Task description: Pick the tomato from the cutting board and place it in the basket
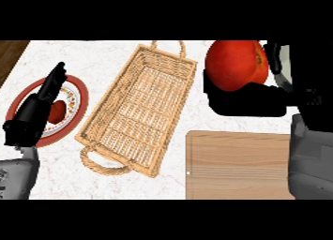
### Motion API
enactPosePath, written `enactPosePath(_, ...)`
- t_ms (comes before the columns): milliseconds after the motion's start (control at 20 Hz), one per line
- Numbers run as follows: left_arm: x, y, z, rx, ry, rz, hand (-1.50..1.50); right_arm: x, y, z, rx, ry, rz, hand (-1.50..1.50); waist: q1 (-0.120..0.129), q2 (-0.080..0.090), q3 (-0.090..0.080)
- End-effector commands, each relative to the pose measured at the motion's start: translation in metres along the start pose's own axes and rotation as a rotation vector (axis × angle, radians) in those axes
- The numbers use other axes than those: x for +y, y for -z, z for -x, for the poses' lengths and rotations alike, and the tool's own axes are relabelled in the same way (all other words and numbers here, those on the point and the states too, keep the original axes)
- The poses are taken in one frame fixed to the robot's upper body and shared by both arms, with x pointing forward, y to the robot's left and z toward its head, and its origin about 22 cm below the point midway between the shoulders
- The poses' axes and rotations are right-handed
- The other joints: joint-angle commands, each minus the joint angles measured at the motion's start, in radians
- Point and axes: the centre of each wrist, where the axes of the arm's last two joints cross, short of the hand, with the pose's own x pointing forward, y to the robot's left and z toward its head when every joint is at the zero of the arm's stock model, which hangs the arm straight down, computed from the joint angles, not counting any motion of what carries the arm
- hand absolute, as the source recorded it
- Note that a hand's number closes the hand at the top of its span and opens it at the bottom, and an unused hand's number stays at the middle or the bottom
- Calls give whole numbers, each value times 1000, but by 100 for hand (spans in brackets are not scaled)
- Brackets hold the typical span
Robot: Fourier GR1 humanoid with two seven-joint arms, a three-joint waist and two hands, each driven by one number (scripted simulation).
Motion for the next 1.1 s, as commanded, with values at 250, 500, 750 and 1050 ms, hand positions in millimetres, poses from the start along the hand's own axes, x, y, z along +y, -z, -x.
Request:
enactPosePath(250, 7, -3, -8, 5, 6, 1, 0, 37, 40, -72, 50, -4, -134, 150, 6, 2, 1)
enactPosePath(500, -7, 3, -2, -21, -1, 20, 0, 66, 64, -92, 119, -9, -207, 150, 13, 6, 0)
enactPosePath(750, -1, -8, 10, 4, -4, 8, 0, 84, 75, -96, 174, -59, -304, 150, 12, 5, 1)
enactPosePath(1050, 14, 2, -2, -2, -2, 0, 0, 113, 84, -86, 241, -270, -362, 150, 1, 4, 1)
